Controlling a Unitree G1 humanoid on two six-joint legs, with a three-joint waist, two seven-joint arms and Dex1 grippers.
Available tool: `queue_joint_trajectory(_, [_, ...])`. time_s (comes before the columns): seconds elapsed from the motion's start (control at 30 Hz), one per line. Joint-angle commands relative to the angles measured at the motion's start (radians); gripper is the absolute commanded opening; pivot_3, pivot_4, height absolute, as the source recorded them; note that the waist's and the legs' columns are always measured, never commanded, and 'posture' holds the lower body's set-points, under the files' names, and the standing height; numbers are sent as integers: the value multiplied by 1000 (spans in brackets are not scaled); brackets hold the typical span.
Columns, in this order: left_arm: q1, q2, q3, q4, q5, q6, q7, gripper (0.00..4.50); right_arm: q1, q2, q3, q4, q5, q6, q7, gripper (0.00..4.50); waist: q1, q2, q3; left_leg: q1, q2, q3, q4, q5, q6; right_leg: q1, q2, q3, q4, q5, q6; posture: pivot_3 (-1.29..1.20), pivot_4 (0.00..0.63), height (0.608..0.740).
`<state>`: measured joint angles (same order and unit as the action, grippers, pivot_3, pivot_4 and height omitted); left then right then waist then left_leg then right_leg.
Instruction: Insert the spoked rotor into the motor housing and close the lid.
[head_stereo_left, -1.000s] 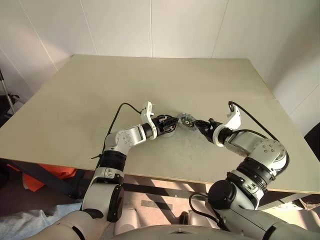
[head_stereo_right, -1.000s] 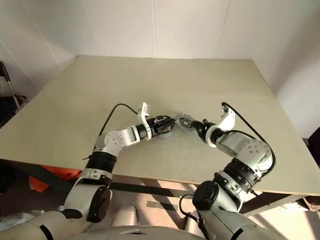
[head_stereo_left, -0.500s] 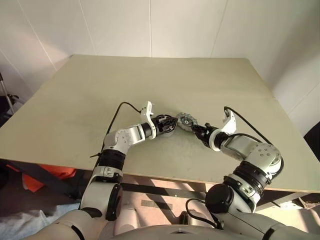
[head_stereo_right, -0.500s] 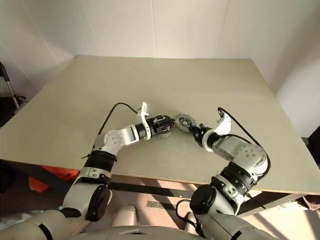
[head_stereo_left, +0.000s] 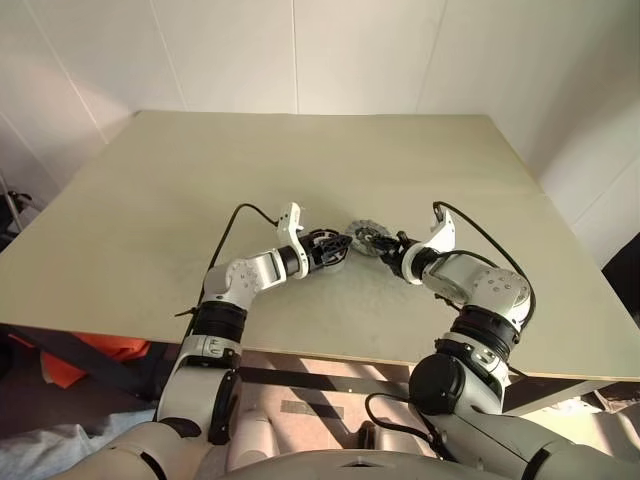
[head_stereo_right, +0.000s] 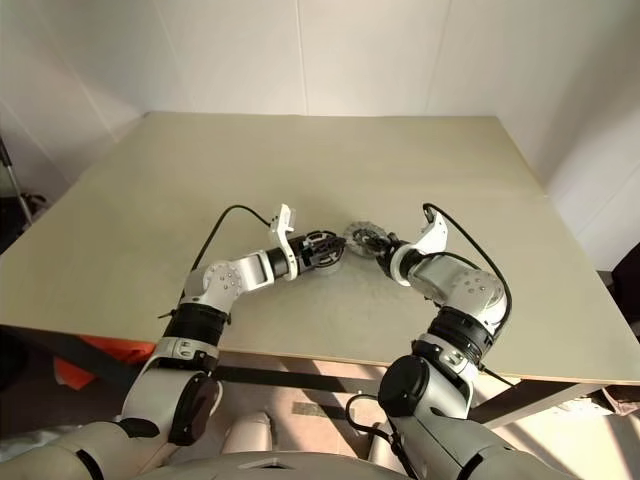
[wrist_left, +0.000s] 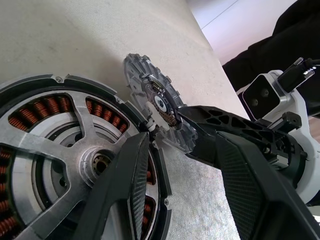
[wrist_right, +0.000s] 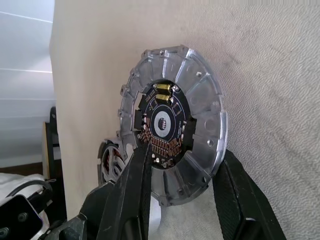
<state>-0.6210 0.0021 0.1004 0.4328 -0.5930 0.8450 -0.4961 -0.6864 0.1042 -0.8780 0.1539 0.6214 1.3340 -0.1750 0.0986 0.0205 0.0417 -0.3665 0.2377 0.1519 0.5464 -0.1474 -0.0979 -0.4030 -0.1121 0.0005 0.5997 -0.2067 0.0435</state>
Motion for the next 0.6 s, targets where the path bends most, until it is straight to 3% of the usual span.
queue_joint_trajectory(0.03, [32,26,-4,34,48,7,37,2252,-41,1,44,37,37,-53,26,1985,-2,0,0,0,0,0,0,0,0,0,0,0,0,0,0,0,0,740])
queue_joint_trajectory(0.6, [53,116,33,-4,23,20,17,2252,-38,-1,161,13,184,-125,112,1985,-30,0,0,0,2,0,-1,0,0,-1,2,0,0,0,0,0,0,740])
